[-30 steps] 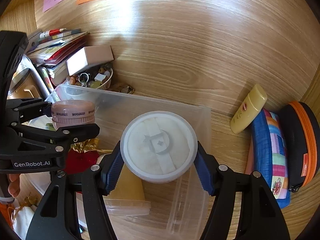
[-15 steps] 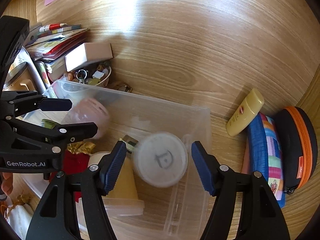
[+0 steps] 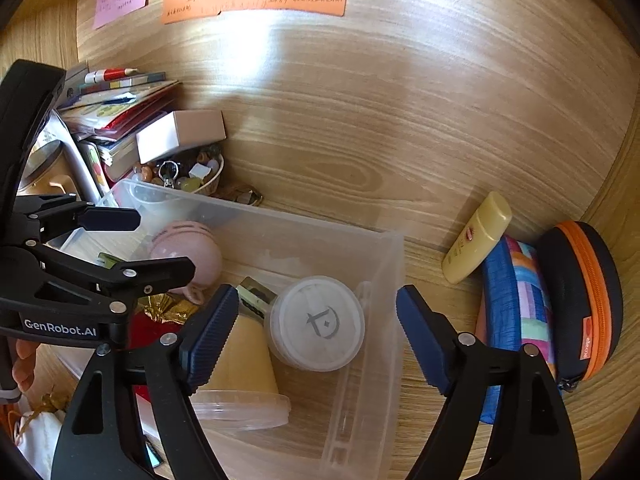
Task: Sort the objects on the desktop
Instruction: 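Open both tools to drop the pink jar and white container into the box, then withdraw both tools from the box toward the rope bag and white pouch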
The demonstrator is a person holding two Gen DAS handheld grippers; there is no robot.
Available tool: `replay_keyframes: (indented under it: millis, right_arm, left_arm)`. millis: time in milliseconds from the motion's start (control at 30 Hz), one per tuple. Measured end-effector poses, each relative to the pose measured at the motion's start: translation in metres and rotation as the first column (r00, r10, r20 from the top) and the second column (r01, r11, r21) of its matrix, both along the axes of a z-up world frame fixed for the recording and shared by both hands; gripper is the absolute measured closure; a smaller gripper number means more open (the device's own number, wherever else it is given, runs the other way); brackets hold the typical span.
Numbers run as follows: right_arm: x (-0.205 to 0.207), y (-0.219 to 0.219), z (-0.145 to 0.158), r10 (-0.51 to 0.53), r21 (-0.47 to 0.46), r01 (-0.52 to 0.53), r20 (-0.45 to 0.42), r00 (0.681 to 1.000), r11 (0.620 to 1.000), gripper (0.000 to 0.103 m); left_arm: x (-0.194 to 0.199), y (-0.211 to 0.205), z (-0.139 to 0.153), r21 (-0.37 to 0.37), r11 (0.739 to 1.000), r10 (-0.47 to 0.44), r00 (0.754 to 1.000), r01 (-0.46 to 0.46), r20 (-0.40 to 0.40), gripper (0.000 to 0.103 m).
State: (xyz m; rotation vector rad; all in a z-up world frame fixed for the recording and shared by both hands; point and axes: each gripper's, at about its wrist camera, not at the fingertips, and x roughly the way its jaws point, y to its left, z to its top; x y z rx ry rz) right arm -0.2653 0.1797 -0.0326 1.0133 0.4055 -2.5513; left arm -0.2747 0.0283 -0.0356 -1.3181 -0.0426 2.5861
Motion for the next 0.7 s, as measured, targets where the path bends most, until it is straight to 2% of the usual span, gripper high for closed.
replay_keyframes:
  millis: [100,200,467,700]
  right_arm:
    - [0.003,0.0,0.006,-0.002,-0.008,0.002,-0.002,1.0,1.0,0.023]
    - [0.006,0.001,0.012,-0.013,-0.006,0.013,-0.014,1.0,1.0,0.021]
    - [0.023,0.001,0.031,-0.009,-0.021,0.008,-0.04,0.999,1.0,0.02]
    - [0.056,0.001,0.048,0.007,-0.047,-0.011,-0.076,0.997,0.999,0.014]
  left_arm:
    - [0.005,-0.002,0.009,-0.009,1.0,0.011,1.0,-0.011,-0.027,0.018]
    - [0.013,-0.005,0.021,-0.027,0.999,0.029,0.997,-0.031,-0.069,0.011]
    - [0.04,-0.02,0.046,-0.064,0.994,0.08,0.986,-0.09,-0.144,0.01]
    - [0.075,-0.033,0.057,-0.092,0.985,0.124,0.971,-0.145,-0.205,0.006]
